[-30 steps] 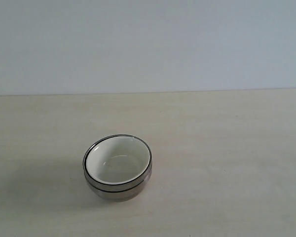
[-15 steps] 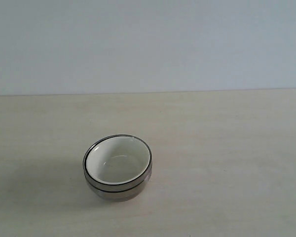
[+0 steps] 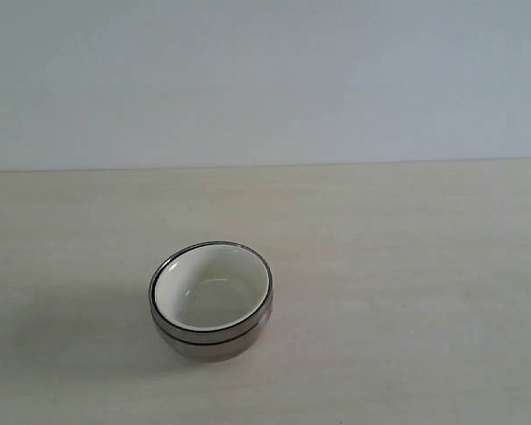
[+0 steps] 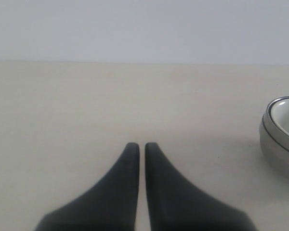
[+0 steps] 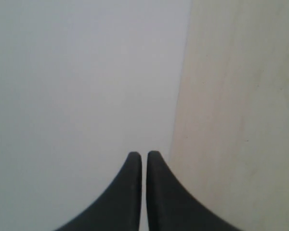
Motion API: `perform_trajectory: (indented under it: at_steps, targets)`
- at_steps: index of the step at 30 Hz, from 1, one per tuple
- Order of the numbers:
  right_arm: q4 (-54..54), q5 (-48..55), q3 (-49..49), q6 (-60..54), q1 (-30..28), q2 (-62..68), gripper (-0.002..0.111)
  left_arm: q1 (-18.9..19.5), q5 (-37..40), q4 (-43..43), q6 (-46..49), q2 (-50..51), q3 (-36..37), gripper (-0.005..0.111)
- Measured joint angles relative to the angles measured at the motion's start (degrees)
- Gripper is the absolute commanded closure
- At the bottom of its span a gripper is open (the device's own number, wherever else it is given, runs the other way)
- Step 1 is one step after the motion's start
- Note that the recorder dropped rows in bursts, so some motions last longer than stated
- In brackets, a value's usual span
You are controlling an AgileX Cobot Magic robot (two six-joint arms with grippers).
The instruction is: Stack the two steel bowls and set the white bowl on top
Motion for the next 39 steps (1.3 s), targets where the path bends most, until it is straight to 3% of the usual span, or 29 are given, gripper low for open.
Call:
perform_trajectory:
  at_steps: [5,22,39]
  targets:
    - [0.3,5.3,0.0,-13.6,0.0,0.0,0.108,0.0,0.0,0.0,0.0,0.0,0.0,0.103]
    - [0.7,7.4,0.0,-81.0,0.0,0.0,0.108,0.0,0.0,0.0,0.0,0.0,0.0,0.103]
    - [0.7,7.6,0.0,-86.2,0.0,0.0,0.108,0.0,0.0,0.0,0.0,0.0,0.0,0.103]
